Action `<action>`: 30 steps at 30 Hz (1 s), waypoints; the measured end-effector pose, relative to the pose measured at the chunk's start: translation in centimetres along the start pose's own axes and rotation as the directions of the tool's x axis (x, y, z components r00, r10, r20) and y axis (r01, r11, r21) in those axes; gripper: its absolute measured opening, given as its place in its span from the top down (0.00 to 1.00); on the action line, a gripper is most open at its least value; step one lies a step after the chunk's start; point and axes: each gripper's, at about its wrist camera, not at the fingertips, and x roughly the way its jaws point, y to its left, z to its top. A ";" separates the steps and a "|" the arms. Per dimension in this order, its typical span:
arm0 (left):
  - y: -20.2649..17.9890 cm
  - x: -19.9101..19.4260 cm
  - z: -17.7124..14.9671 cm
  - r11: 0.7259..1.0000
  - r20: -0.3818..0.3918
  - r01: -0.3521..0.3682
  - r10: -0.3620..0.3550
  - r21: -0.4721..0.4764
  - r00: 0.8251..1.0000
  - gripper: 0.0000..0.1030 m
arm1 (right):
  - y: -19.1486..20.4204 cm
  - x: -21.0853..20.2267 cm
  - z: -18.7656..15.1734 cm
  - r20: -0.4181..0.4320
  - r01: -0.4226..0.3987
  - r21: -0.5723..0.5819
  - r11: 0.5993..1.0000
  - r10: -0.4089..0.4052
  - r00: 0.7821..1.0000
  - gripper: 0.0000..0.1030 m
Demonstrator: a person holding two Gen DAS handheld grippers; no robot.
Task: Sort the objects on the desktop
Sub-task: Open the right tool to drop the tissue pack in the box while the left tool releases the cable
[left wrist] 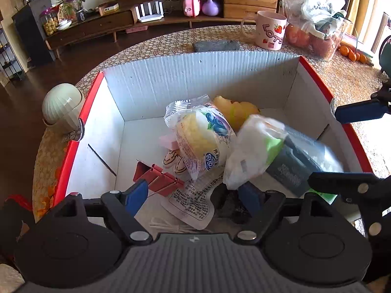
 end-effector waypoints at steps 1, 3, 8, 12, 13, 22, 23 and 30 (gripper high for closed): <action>0.0 -0.3 -0.1 1.000 0.005 -0.001 0.001 -0.006 1.000 0.22 | 0.0 -0.3 0.0 0.005 -0.003 0.006 1.000 0.003 1.000 0.26; 0.1 -0.9 -0.2 1.000 0.017 0.003 -0.003 -0.022 1.000 0.22 | -0.2 -1.0 0.0 0.016 -0.012 0.015 1.000 0.011 1.000 0.25; -0.4 -2.6 -0.2 0.999 0.056 -0.003 0.005 -0.040 0.998 0.22 | -0.5 -2.5 -0.2 0.044 -0.031 0.037 0.999 0.029 0.999 0.25; -0.8 -4.3 -0.2 0.999 0.089 0.010 -0.006 -0.053 0.996 0.22 | -0.5 -3.8 -0.3 0.067 -0.047 0.049 0.998 0.043 0.997 0.25; -1.0 -4.6 -0.3 0.998 0.096 0.013 -0.008 -0.055 0.995 0.22 | -0.7 -4.2 -0.3 0.073 -0.050 0.050 0.997 0.047 0.996 0.25; -2.0 -7.3 -1.2 0.995 0.153 0.042 -0.027 -0.096 0.988 0.22 | -0.7 -7.1 -1.5 0.126 -0.087 0.056 0.995 0.079 0.989 0.24; -2.2 -7.5 -1.3 0.995 0.157 0.039 -0.024 -0.094 0.987 0.22 | -0.8 -7.3 -1.7 0.131 -0.093 0.059 0.994 0.085 0.988 0.23; -3.3 -9.4 -2.4 0.996 0.205 0.027 -0.009 -0.086 0.979 0.15 | -1.7 -9.6 -3.6 0.177 -0.110 0.072 0.991 0.096 0.980 0.15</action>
